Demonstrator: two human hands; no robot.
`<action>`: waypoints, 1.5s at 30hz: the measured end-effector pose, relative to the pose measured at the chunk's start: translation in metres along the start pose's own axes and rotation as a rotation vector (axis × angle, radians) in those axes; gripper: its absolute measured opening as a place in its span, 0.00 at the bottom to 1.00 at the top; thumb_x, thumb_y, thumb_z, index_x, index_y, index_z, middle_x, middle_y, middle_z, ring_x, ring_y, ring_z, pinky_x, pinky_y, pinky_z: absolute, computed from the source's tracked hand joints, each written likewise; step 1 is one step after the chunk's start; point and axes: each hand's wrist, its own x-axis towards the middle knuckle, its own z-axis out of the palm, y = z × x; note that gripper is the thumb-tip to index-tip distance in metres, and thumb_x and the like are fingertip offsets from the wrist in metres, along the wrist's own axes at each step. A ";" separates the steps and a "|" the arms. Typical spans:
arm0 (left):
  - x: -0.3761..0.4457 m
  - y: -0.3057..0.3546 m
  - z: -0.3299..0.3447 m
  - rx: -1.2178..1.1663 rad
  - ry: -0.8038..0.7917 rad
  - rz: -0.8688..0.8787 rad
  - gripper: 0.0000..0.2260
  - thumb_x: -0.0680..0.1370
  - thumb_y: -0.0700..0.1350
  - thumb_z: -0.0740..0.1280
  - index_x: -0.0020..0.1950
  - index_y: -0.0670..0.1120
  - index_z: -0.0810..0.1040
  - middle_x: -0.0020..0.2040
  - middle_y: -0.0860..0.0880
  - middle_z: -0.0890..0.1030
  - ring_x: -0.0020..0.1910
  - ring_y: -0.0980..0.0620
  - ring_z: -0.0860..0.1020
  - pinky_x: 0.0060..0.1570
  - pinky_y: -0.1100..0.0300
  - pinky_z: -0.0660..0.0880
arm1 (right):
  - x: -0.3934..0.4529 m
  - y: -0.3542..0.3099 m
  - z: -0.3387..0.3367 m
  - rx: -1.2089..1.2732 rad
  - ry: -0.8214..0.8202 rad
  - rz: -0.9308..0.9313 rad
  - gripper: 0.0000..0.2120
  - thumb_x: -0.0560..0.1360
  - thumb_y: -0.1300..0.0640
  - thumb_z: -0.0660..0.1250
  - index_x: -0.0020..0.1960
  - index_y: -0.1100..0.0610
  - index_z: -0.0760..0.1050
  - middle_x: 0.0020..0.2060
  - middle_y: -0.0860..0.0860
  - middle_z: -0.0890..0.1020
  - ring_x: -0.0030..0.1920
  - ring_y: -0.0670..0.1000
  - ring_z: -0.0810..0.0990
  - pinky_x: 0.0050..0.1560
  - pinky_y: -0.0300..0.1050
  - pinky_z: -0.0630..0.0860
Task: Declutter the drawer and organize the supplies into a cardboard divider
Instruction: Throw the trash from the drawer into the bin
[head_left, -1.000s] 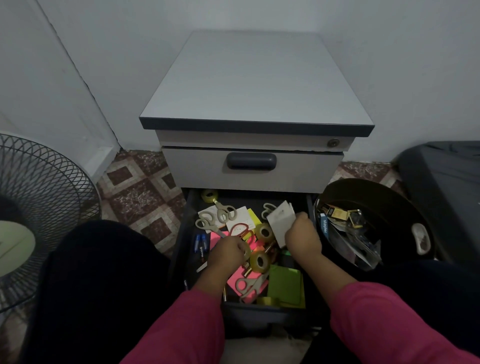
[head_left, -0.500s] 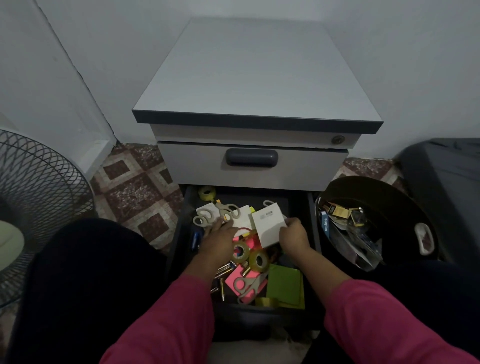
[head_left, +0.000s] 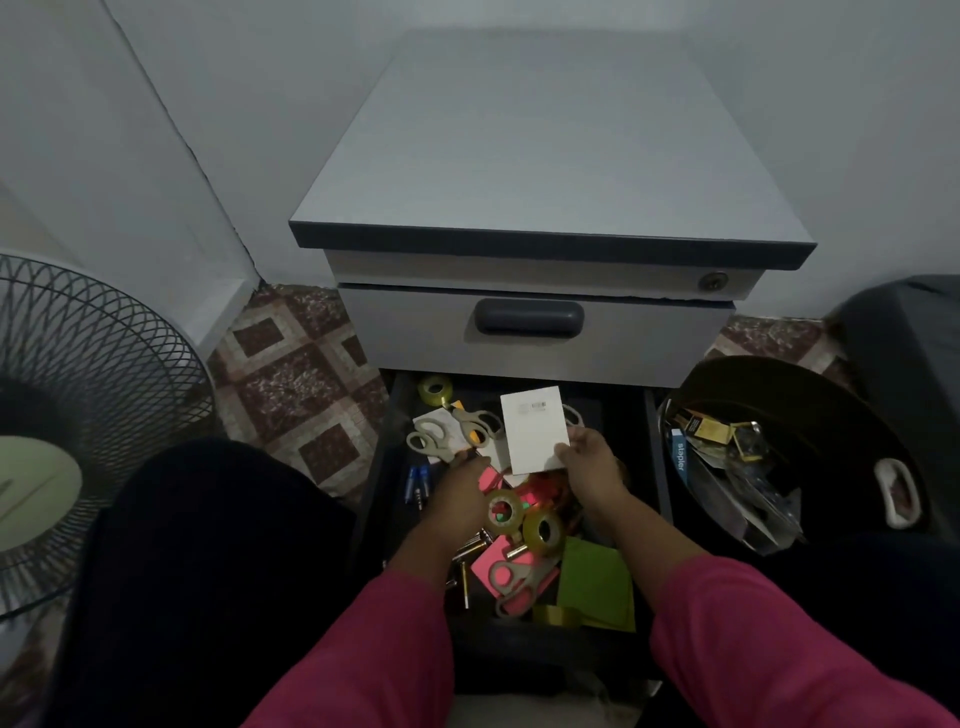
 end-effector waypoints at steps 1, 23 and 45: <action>0.000 0.001 -0.002 -0.001 -0.006 0.003 0.17 0.76 0.32 0.62 0.66 0.39 0.74 0.65 0.41 0.71 0.65 0.44 0.71 0.61 0.59 0.67 | 0.001 0.000 0.003 -0.059 0.000 -0.007 0.12 0.80 0.65 0.59 0.63 0.61 0.69 0.54 0.55 0.77 0.48 0.49 0.75 0.41 0.40 0.72; 0.002 -0.005 0.001 0.195 -0.118 0.147 0.14 0.78 0.35 0.59 0.59 0.41 0.81 0.69 0.45 0.72 0.71 0.42 0.63 0.71 0.55 0.57 | 0.002 -0.004 0.003 -0.094 -0.172 0.105 0.11 0.75 0.65 0.67 0.57 0.66 0.77 0.53 0.60 0.82 0.46 0.55 0.81 0.39 0.42 0.77; 0.014 0.012 -0.010 -0.403 0.430 -0.406 0.16 0.79 0.39 0.65 0.64 0.37 0.68 0.59 0.38 0.78 0.60 0.39 0.76 0.56 0.52 0.72 | 0.017 -0.001 -0.005 0.189 0.033 0.282 0.11 0.79 0.61 0.64 0.61 0.62 0.73 0.43 0.56 0.80 0.38 0.54 0.78 0.41 0.50 0.77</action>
